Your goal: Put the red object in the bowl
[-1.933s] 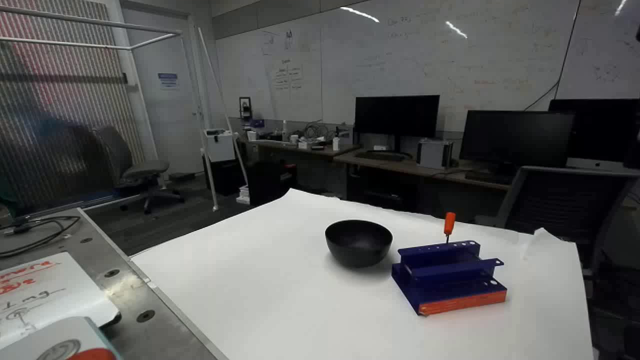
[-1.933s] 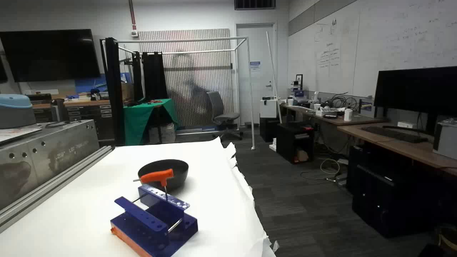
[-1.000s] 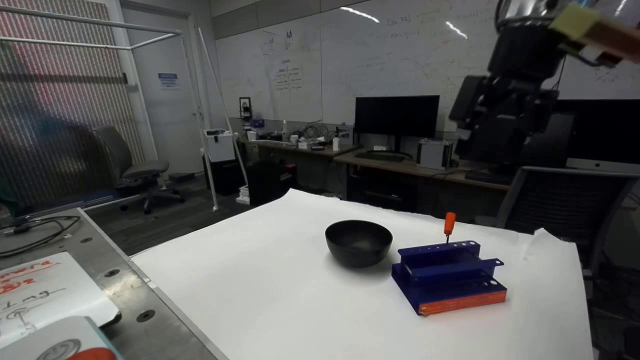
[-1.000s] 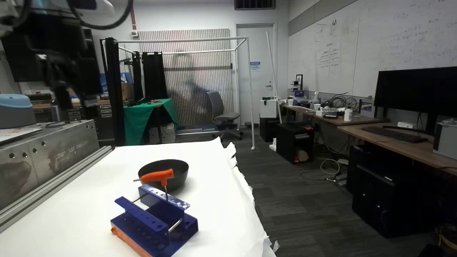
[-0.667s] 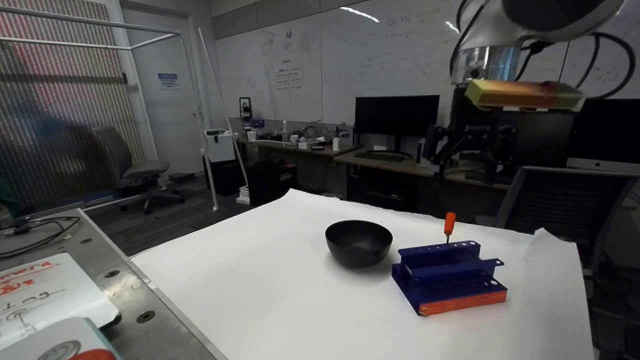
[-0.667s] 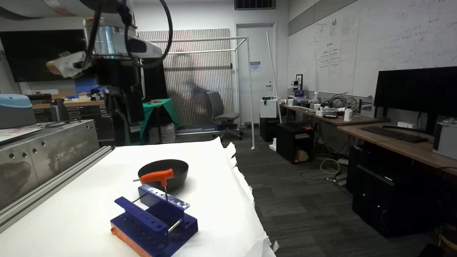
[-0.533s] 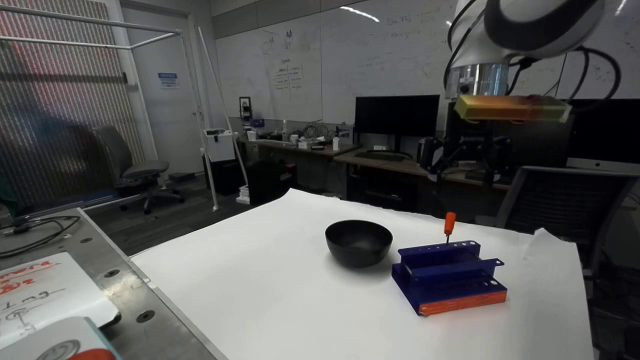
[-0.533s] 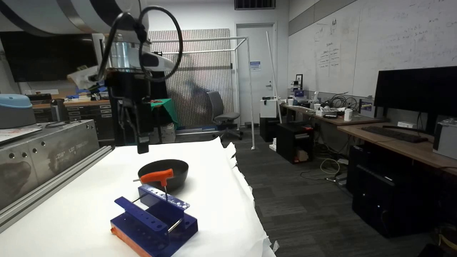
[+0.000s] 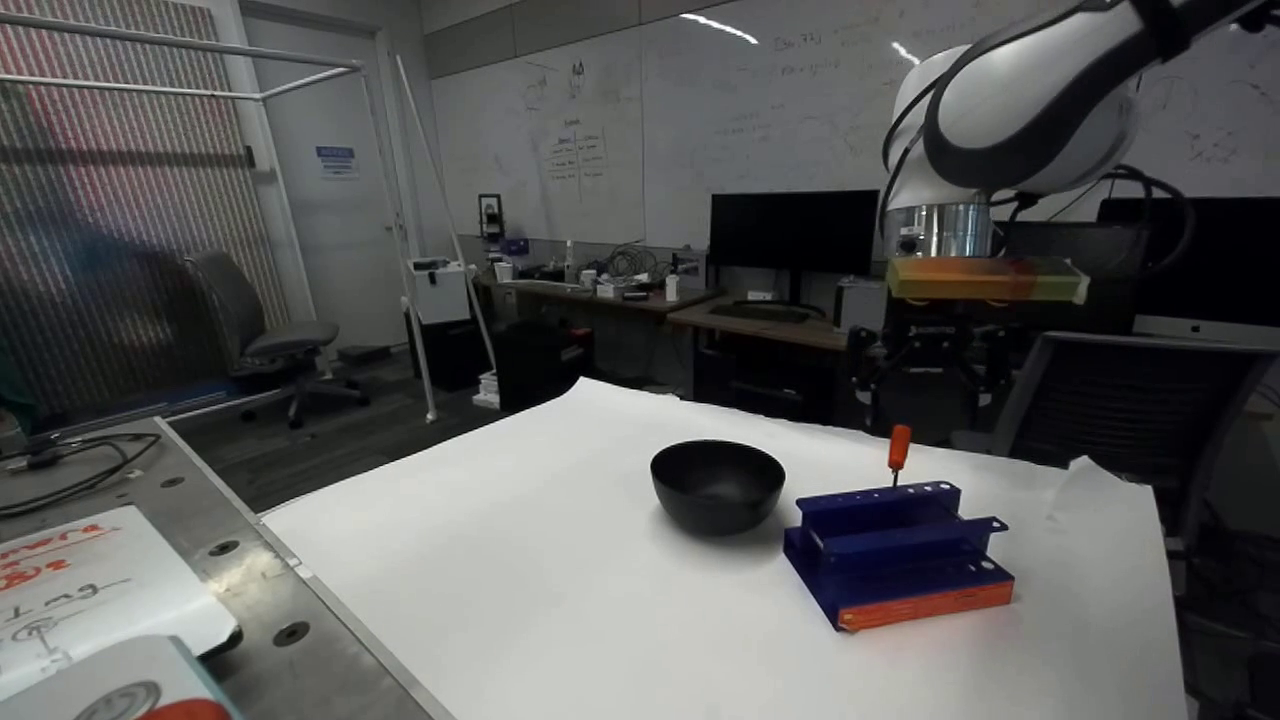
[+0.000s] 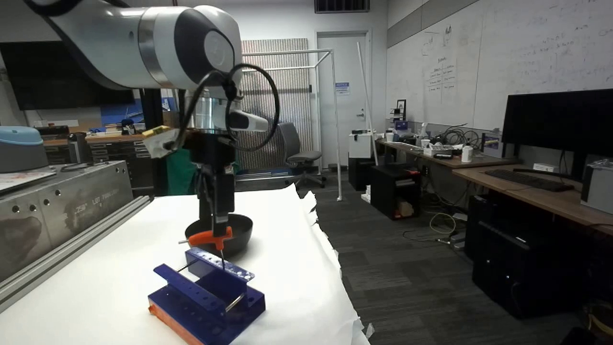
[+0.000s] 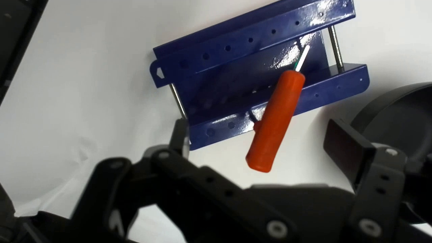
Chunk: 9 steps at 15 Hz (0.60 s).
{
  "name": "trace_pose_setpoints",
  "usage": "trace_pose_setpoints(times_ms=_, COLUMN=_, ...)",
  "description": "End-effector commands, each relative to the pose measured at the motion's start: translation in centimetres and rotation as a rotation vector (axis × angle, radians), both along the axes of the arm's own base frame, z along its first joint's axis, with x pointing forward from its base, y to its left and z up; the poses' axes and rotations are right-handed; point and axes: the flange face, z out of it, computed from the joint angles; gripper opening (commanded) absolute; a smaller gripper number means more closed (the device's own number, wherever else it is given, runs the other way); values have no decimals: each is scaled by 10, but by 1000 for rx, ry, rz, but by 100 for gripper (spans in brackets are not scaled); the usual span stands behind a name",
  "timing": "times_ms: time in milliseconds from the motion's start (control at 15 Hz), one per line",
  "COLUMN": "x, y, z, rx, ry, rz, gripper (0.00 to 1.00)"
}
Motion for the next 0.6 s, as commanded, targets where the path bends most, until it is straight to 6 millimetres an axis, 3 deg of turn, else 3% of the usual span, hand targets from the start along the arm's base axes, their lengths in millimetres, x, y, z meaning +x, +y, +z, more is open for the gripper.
trace_pose_setpoints(times_ms=0, x=8, y=-3, z=-14, rx=44, ry=-11, rz=-39, gripper=73)
trace_pose_setpoints(times_ms=333, x=10, y=5, z=-23, rx=74, ry=-15, rz=-46, gripper=33)
trace_pose_setpoints(times_ms=533, x=7, y=12, z=-8, rx=78, ry=-41, rz=-26, gripper=12)
